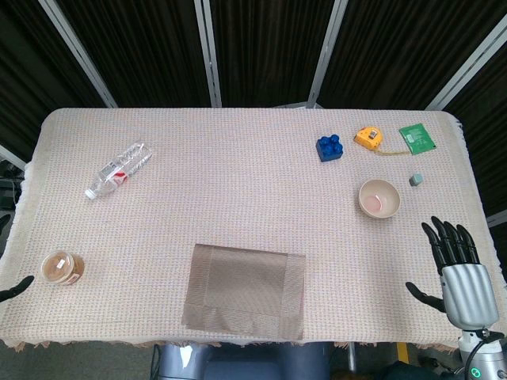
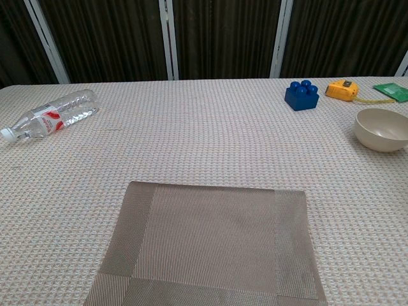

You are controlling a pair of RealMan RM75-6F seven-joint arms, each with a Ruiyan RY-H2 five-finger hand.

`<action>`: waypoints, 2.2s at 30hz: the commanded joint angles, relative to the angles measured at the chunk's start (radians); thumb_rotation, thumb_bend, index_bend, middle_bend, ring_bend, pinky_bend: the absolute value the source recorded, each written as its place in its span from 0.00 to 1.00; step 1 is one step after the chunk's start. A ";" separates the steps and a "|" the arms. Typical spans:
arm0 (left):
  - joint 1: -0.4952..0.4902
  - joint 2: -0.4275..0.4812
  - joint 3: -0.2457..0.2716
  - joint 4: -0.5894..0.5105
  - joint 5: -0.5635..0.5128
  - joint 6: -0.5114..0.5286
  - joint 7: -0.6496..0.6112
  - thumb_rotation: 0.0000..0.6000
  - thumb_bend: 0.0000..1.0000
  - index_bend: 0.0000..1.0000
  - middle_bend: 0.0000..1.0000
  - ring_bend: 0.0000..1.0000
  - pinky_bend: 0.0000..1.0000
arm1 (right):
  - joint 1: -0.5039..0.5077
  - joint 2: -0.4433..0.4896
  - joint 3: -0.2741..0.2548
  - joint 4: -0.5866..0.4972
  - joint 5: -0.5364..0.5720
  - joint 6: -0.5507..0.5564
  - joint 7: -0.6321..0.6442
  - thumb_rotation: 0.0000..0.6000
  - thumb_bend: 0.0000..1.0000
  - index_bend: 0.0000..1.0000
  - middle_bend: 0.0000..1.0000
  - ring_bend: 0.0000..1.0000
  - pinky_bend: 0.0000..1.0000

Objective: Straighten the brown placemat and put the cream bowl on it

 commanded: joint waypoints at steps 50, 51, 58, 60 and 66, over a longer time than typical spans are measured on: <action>-0.346 -0.684 0.219 0.622 0.527 -0.360 0.054 1.00 0.34 0.50 0.00 0.00 0.00 | 0.006 0.011 0.025 0.024 0.099 -0.031 0.041 1.00 0.00 0.00 0.00 0.00 0.00; -0.346 -0.687 0.222 0.626 0.526 -0.360 0.055 1.00 0.34 0.50 0.00 0.00 0.00 | 0.006 0.012 0.025 0.024 0.099 -0.032 0.042 1.00 0.00 0.00 0.00 0.00 0.00; -0.349 -0.706 0.240 0.659 0.514 -0.348 0.065 1.00 0.35 0.50 0.00 0.00 0.00 | 0.007 0.013 0.026 0.025 0.101 -0.031 0.047 1.00 0.00 0.00 0.00 0.00 0.00; -0.347 -0.708 0.242 0.664 0.507 -0.342 0.063 1.00 0.36 0.50 0.00 0.00 0.00 | 0.007 0.013 0.026 0.025 0.101 -0.031 0.048 1.00 0.00 0.00 0.00 0.00 0.00; -0.346 -0.703 0.254 0.682 0.498 -0.317 0.057 1.00 0.38 0.50 0.00 0.00 0.00 | 0.007 0.015 0.026 0.024 0.101 -0.031 0.051 1.00 0.00 0.00 0.00 0.00 0.00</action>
